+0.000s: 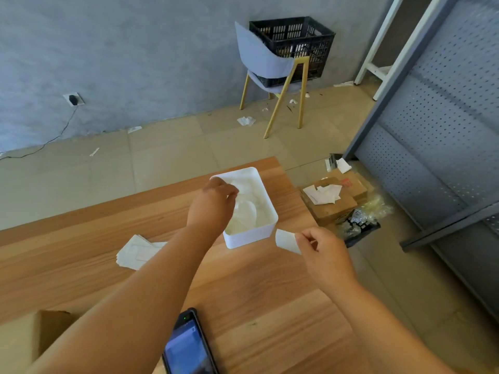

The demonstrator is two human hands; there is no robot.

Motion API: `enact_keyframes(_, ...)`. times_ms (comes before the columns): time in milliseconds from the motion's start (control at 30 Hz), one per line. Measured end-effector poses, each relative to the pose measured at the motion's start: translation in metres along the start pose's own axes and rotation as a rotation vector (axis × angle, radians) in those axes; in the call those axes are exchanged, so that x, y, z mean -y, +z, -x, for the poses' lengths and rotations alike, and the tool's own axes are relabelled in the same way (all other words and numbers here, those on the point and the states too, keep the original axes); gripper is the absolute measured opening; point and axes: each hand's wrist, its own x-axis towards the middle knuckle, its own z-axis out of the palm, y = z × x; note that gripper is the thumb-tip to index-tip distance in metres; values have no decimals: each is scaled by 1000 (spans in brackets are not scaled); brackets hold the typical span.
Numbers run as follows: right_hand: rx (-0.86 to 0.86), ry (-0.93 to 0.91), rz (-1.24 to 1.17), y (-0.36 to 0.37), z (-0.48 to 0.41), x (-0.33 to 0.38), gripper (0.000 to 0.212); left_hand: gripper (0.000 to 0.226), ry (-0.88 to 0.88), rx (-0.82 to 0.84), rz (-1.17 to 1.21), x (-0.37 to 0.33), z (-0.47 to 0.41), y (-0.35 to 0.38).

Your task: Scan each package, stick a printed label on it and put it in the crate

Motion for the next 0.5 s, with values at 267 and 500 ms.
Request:
enact_keyframes(267,32,-1,-10,2,-4,-10,22,31,5,214,-292,13,-1,7)
enact_keyframes(500,32,-186,-51,18,15,5,17,20,-169,101,186,2,68,-30)
